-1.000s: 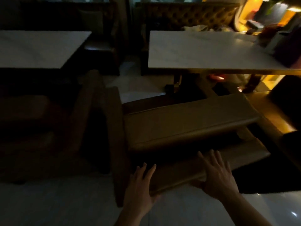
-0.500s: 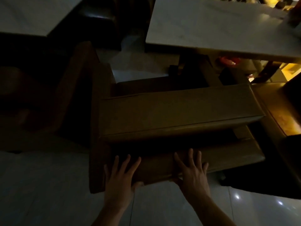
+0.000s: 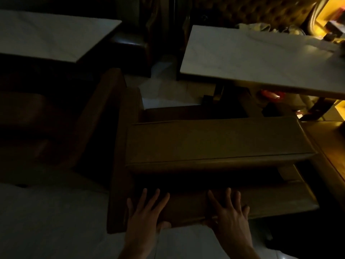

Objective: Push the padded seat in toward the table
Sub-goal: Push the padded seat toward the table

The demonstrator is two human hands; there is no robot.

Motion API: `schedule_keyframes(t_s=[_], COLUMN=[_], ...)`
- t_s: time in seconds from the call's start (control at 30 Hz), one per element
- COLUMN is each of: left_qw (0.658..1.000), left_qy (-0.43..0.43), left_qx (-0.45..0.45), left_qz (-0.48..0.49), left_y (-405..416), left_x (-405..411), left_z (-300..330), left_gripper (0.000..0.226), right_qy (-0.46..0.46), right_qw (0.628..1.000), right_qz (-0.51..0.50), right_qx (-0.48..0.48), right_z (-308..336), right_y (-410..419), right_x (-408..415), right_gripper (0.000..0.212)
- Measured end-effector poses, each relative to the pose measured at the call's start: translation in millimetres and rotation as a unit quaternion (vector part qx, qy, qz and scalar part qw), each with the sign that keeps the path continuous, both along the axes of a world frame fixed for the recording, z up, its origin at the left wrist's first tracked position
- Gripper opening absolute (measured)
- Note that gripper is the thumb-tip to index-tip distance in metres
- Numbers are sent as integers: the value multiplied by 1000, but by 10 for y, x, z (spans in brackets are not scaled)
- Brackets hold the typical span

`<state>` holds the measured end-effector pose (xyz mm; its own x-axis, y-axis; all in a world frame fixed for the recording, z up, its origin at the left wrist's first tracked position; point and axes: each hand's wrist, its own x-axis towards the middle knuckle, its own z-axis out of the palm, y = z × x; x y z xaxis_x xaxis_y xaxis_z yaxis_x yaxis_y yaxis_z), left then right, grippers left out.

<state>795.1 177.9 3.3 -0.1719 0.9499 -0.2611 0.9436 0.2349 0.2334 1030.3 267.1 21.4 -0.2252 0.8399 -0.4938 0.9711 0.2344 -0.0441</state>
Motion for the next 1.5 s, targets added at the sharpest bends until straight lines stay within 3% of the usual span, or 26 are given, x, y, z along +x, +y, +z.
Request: schedule_keyframes(t_s=[0.3,0.67,1.5], left_qw=[1000,999,999], left_qy=[-18,-28,-30], left_qx=[14,12,6], left_qz=[-3,-10,-18], left_y=[55,247,295], left_x=[-294,-782,-1081], left_z=[-69,13,52], left_gripper=[85,85,88], right_qy=[9,25,1], right_qw=[1000,999,999], right_qz=[-18,-20,-30], right_qx=[-13,36,19], right_z=[6,45,158], right_y=[17,-67,-76], right_x=[-276,-682,-1006], right_gripper=[98,93,98])
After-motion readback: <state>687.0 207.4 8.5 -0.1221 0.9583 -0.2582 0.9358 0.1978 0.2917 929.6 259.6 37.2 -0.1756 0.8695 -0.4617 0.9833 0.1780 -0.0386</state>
